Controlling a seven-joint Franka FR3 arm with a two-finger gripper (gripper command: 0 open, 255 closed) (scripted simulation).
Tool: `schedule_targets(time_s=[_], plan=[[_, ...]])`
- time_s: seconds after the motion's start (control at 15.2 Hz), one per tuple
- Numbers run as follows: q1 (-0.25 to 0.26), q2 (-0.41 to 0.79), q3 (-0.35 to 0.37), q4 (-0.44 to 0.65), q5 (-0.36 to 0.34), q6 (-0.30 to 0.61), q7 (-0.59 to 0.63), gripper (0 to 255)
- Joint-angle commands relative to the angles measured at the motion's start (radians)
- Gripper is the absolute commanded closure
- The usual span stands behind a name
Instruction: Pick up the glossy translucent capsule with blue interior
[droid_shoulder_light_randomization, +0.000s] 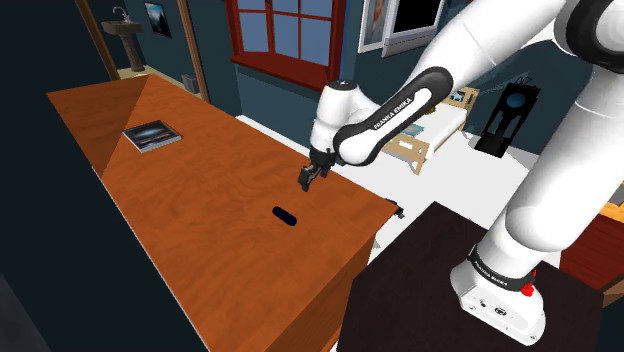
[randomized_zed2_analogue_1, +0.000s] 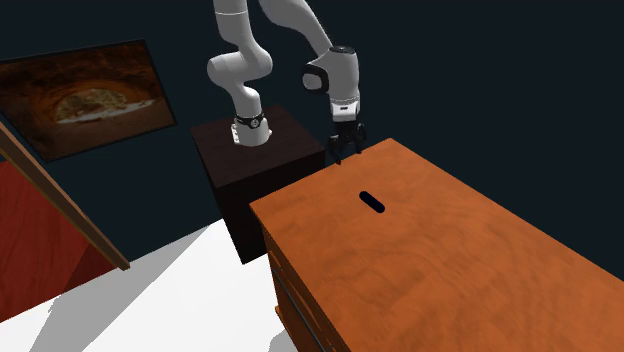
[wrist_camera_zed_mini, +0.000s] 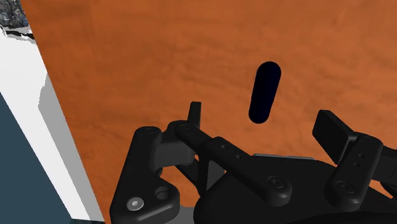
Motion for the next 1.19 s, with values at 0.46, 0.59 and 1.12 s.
schedule_targets(time_s=[0.46,0.59,1.12], plan=[[0.139,0.373,-0.117,0.225,-0.348,0.131,0.297,0],[0.181,0.451,-0.152,0.289,-0.389,0.146,0.337,0],[0.254,0.602,-0.226,0.383,-0.45,0.208,0.402,0]])
